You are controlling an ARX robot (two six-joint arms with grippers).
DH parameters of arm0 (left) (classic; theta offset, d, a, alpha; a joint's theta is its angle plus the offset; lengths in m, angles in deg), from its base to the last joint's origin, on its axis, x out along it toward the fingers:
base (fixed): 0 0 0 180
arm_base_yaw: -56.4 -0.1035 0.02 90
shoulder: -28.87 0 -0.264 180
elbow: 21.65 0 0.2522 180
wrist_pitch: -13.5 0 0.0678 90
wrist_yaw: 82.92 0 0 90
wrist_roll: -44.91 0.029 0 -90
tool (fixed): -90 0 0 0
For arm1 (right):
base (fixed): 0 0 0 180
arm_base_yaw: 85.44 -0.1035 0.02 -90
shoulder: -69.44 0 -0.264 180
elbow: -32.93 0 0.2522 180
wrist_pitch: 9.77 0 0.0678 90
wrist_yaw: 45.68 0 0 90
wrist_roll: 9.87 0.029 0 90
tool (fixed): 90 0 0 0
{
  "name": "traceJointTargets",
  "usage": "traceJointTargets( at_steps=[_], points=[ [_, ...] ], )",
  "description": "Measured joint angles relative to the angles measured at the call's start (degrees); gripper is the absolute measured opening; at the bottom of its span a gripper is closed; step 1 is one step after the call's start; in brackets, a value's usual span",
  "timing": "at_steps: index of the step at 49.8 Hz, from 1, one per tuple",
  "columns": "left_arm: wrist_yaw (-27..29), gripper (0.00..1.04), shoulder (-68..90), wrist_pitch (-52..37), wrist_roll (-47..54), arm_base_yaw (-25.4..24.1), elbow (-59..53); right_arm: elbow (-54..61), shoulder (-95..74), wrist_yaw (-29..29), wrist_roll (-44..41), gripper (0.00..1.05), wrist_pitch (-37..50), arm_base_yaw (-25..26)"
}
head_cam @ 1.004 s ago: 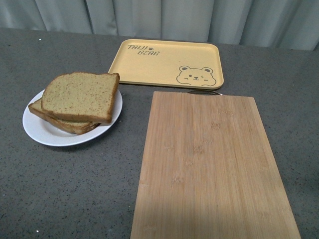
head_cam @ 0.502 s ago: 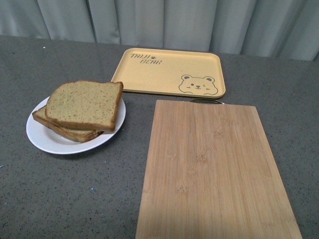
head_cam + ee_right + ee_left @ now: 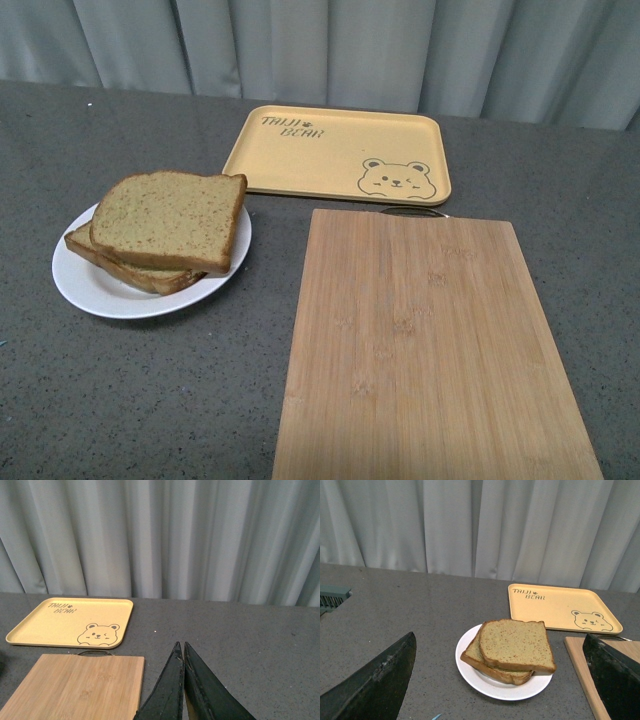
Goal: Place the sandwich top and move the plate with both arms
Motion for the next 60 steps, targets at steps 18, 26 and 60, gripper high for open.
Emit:
traceJointTargets(
  at_steps=[18, 26, 60],
  points=[
    [0.00, 0.98, 0.00, 0.00, 0.00, 0.00, 0.00, 0.00, 10.56, 0.00, 0.00, 0.01, -10.27, 0.00],
    [0.00, 0.98, 0.00, 0.00, 0.00, 0.00, 0.00, 0.00, 12.92, 0.00, 0.00, 0.01, -12.63, 0.00],
    [0.00, 0.98, -0.02, 0.00, 0.00, 0.00, 0.00, -0.04, 23.56, -0.04, -0.11, 0.61, -23.67, 0.00]
  ],
)
